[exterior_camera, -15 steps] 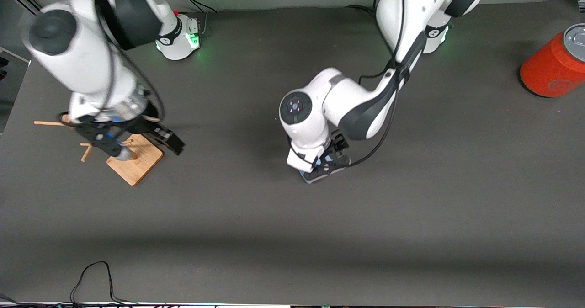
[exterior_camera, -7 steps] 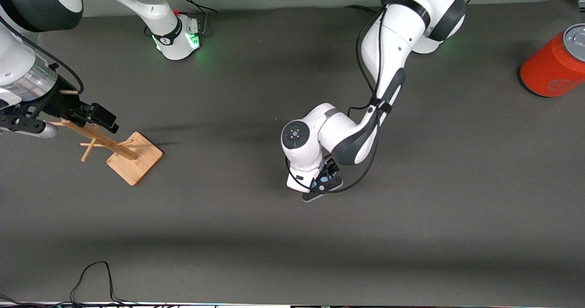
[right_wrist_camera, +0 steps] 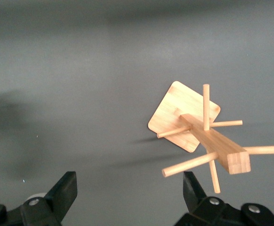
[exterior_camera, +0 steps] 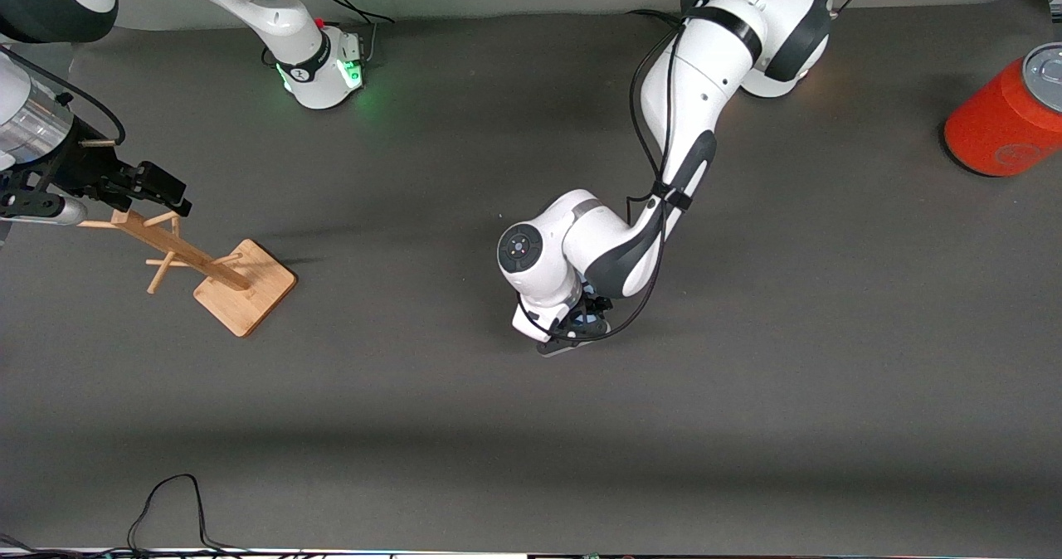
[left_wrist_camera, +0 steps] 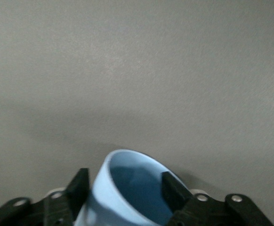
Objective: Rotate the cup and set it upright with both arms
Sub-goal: 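Grasp the lying cup with the left gripper while the right gripper withdraws, then rotate the cup upright with the left gripper and set it down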
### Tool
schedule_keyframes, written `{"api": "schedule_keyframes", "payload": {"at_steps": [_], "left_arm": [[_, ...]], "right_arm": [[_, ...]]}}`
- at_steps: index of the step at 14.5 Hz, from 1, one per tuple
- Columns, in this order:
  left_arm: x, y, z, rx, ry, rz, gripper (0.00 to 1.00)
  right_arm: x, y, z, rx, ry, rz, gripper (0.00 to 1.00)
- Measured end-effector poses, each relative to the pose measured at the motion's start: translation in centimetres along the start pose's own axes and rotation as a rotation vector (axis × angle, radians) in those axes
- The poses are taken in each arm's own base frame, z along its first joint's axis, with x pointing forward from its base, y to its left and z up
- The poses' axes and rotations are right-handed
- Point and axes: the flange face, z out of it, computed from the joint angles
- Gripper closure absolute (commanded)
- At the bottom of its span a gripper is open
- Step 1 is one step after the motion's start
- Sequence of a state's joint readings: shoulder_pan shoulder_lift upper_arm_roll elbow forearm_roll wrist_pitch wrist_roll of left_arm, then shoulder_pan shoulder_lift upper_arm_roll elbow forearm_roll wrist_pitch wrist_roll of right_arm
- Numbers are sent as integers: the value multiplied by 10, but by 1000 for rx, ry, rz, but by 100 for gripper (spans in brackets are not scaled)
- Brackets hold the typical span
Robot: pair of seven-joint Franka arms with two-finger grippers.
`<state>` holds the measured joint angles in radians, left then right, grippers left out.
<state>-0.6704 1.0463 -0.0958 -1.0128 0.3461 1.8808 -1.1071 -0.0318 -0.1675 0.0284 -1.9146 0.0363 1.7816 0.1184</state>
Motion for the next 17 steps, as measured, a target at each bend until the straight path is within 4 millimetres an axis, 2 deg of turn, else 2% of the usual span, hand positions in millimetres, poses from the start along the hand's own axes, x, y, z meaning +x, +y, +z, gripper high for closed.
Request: {"api": "schedule_keyframes", "payload": {"at_steps": [3,4,5,6,9,10,14,17], "left_arm": [[-10,2,-1,26,-28,63,81],[-12,2,-1,29,-33,73,93],[-14,2,-2,35,-39,81,100],[-15,3,-2,40,-44,86,97],[-22,5,-9,44,-62,116,4],[-25,7,-12,40,-67,123,0],[-37,13,-25,20,-84,176,0],[-43,7,-34,59,-122,357,1]], "right_arm": [[-3,-13,-6,-1,-12,-56,0],[-3,-16,-5,-1,-14,-83,0],[-3,-19,-4,-1,-16,-103,0],[-2,-21,-3,-1,-18,-118,0],[0,-30,-3,-1,-18,-144,0],[2,-33,-3,-1,-16,-148,0],[20,-42,-4,2,-11,-165,0],[24,-44,-3,3,-12,-169,0]]}}
